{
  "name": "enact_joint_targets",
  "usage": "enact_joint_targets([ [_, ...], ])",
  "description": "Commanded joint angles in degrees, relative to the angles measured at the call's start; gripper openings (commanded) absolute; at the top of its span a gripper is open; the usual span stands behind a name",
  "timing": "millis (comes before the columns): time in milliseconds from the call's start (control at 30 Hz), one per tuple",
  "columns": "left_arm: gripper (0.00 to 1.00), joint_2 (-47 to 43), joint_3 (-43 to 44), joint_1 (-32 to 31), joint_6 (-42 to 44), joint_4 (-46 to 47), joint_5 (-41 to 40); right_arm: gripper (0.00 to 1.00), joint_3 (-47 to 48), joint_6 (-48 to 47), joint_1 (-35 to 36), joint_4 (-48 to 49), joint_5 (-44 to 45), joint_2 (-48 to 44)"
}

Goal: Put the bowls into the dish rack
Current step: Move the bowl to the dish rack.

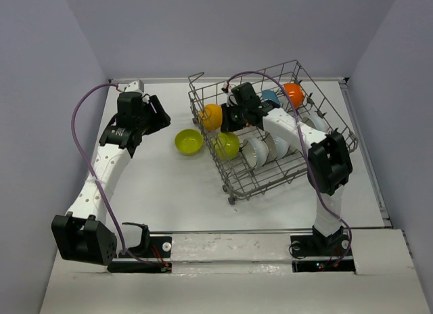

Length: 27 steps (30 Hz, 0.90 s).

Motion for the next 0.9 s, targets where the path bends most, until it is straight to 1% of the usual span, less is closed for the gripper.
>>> enact_joint_targets([
  [0, 0.68, -1.1, -0.6, 0.5, 1.0, 2.6, 1.3, 0.12, -0.5, -1.5, 1.0, -1.5, -1.0, -0.7],
  [400, 0.68, -1.0, -0.7, 0.7, 1.0, 2.8, 1.7, 0.12, -4.0, -3.1, 1.6, -4.0, -1.8, -2.5],
  [867, 0.68, -0.8, -1.1, 0.8, 1.1, 3.4, 2.2, 0.11, -9.0, -3.2, 2.1, -4.8, -1.0, -7.1],
])
